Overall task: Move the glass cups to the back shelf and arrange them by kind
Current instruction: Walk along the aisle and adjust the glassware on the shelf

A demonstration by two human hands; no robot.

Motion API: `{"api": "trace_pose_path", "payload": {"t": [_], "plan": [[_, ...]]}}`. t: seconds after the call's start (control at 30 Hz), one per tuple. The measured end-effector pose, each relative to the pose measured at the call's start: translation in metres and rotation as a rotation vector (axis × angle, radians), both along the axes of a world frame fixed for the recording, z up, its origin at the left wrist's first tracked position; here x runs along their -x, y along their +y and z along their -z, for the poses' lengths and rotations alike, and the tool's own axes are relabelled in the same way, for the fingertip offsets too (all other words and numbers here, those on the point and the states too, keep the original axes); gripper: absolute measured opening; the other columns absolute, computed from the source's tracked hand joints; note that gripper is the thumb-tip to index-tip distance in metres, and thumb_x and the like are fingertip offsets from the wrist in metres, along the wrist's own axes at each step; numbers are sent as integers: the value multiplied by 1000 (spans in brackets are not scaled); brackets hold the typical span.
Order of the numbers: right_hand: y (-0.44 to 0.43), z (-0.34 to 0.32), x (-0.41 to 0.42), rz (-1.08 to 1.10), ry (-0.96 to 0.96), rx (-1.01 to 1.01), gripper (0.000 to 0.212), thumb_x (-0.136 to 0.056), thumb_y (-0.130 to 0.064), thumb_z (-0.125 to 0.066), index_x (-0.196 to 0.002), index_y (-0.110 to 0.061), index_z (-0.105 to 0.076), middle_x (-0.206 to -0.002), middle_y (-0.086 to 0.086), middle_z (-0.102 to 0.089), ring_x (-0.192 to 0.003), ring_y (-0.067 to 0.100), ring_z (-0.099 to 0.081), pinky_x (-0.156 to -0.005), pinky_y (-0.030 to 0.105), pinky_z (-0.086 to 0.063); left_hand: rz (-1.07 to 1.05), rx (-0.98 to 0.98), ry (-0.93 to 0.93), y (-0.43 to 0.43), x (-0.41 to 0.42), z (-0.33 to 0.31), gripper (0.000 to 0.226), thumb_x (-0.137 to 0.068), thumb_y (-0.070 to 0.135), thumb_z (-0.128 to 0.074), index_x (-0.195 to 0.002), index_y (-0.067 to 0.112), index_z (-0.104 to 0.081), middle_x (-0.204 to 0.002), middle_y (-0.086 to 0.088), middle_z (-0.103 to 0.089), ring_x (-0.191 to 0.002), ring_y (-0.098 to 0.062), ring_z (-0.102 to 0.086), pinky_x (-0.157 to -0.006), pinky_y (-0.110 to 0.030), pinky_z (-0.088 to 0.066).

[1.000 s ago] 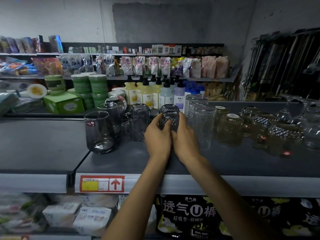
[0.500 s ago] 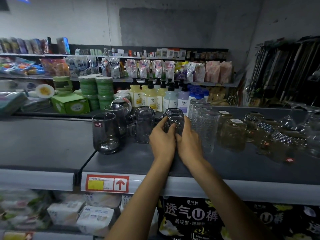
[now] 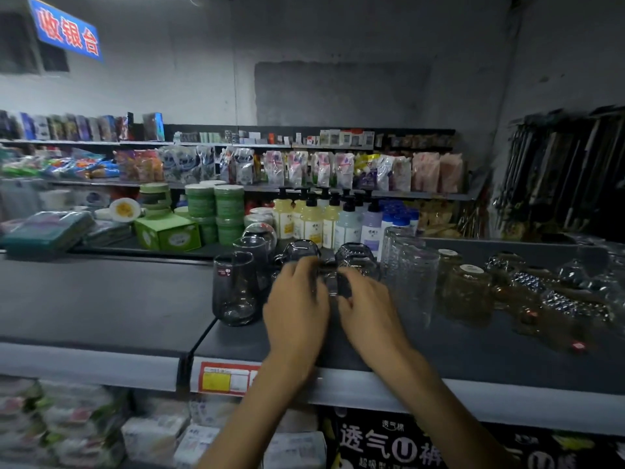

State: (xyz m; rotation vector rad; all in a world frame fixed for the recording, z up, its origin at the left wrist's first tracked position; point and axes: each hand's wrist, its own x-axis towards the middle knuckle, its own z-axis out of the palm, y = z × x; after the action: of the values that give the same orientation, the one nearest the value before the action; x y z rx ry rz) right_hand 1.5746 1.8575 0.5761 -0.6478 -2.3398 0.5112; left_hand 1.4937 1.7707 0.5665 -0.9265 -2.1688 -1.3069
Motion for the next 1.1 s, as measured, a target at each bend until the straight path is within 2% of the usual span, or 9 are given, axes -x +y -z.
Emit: {"api": "trace_pose_path", "payload": {"t": [0.17,0.3,0.53,0.67,0.77,0.83,0.9,1.0,1.1], "plan": [[-12,4,51,-61,-52,187,41,-93,-9,-60,-134,-15,-55,-129,12,-67,-121,35,-61,-93,37,-51,-145,544,217,-5,35,-13,59,-97,22,-58,-153,15,-39,-152,-7,-46,-140,-32,-41,-93,-42,-52],[-13,17,67,-94,66,412,36,-91,-2,-57,-126,-14,-62,-123,9,-70,-115,29,-64,-75,25,-41,-151,695,110,-5,42,-21,40,-96,19,-59,-136,14,-52,-139,-14,-48,-129,-36,-48,-88,-43,-51],[-7,29,67,-223,173,510,45,-86,9,-53,-111,-26,-67,-109,4,-75,-107,28,-69,-92,42,-57,-75,440,-79,-8,33,-30,23,-101,21,-56,-118,12,-67,-124,-17,-53,-103,-45,-64,-81,-42,-49],[-9,28,41,-316,268,435,64,-82,2,-68,-118,-51,-64,-117,-5,-72,-109,19,-69,-96,41,-58,10,154,-198,-25,28,-21,8,-94,30,-73,-93,21,-74,-103,-3,-71,-94,-26,-70,-81,-36,-53],[-12,23,6,-386,216,284,93,-77,1,-80,-154,-36,-43,-145,-8,-49,-132,12,-53,-108,32,-51,204,-163,-472,-49,17,-17,9,-92,23,-77,-84,19,-74,-80,4,-76,-76,-15,-71,-71,-30,-55],[-15,19,-17,-438,68,125,107,-81,-9,-83,-157,-54,-23,-165,-18,-20,-146,3,-30,-114,24,-40,405,-334,-795,-66,8,-17,10,-93,16,-75,-94,6,-76,-78,-5,-76,-72,-19,-68,-64,-29,-57],[-13,15,-32,-467,-40,-15,113,-85,-15,-82,-153,-66,-8,-167,-29,6,-149,2,-16,-110,17,-35,533,-394,-1099,-74,6,-14,24,-91,15,-76,-108,-1,-74,-94,-18,-78,-83,-29,-71,-77,-36,-62],[-5,11,-39,-480,-54,-163,109,-86,-20,-82,-156,-59,-9,-166,-31,7,-153,3,-13,-113,20,-33,565,-431,-1337,-76,9,-12,30,-88,16,-77,-114,0,-73,-105,-21,-77,-90,-31,-75,-84,-45,-63],[0,10,-40,-456,-44,-263,104,-82,-23,-85,-158,-47,-19,-167,-21,-6,-153,11,-24,-119,38,-37,575,-441,-1464,-77,6,-22,26,-91,17,-75,-112,1,-70,-95,-22,-76,-69,-31,-77,-55,-41,-65]]}}
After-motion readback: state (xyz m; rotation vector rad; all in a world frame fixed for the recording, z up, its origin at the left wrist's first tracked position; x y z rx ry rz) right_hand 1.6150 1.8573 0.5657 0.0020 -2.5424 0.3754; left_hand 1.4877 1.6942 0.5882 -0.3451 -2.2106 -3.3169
